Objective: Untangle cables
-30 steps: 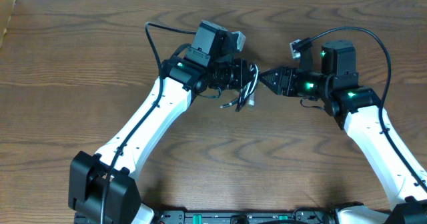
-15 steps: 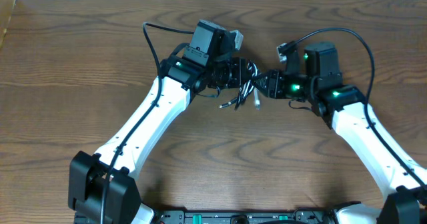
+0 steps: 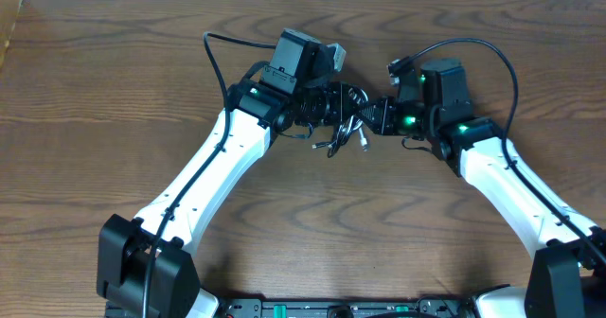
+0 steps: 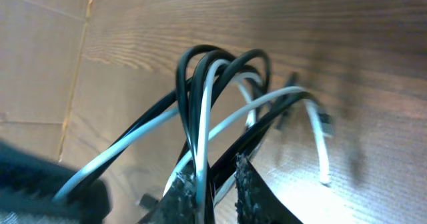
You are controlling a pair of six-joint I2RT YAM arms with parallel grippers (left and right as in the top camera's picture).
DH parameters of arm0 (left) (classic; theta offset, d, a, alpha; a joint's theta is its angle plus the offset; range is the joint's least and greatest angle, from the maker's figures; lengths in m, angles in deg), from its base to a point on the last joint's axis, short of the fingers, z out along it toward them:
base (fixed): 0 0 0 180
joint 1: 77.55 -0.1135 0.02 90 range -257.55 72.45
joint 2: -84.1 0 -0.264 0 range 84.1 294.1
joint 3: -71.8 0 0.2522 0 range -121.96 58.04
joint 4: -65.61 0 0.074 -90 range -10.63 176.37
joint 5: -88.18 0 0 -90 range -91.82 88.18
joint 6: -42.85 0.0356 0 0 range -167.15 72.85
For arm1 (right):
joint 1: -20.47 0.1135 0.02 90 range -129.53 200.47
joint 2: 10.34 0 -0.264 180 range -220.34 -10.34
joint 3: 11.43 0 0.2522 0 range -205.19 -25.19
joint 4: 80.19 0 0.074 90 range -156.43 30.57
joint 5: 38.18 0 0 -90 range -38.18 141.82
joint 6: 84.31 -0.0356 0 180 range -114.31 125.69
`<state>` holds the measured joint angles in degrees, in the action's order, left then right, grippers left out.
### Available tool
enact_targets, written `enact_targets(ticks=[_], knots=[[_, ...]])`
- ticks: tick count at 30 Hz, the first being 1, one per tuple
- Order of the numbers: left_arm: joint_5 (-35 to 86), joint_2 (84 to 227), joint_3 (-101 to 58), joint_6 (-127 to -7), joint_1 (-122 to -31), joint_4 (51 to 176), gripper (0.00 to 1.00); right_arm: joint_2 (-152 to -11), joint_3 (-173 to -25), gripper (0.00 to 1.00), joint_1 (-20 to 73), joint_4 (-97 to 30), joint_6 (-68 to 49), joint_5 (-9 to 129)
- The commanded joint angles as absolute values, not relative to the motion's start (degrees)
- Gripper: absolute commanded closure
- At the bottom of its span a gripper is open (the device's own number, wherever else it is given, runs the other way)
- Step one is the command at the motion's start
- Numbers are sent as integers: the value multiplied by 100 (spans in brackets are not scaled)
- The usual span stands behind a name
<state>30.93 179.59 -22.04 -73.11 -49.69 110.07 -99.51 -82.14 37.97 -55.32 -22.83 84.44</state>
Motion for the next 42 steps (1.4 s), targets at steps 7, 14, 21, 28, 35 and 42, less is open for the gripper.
enact_targets(ticks=[7,14,21,28,35,42], knots=[[3231,17956,-2212,-7363,-4967,11022,92,-10316,-8251,99,4000,-5475,-2285,6739],[3202,17956,-2208,-6913,-4967,11026,92,-10228,-8260,99,3703,-4743,-2283,6284],[3209,17959,-2166,-6419,-4862,11265,62,-9603,-8719,99,3478,-3580,-2608,6811],[3567,17959,-2158,-5508,-4397,11363,53,-9520,-9281,99,3480,-2765,-2643,7130],[4083,17959,-2153,-4616,-4071,11343,53,-9542,-9281,99,3373,-2677,-2506,7519],[3279,17959,-2055,-4583,-4086,11367,53,-9542,-9281,99,2745,-2671,-1896,9032]])
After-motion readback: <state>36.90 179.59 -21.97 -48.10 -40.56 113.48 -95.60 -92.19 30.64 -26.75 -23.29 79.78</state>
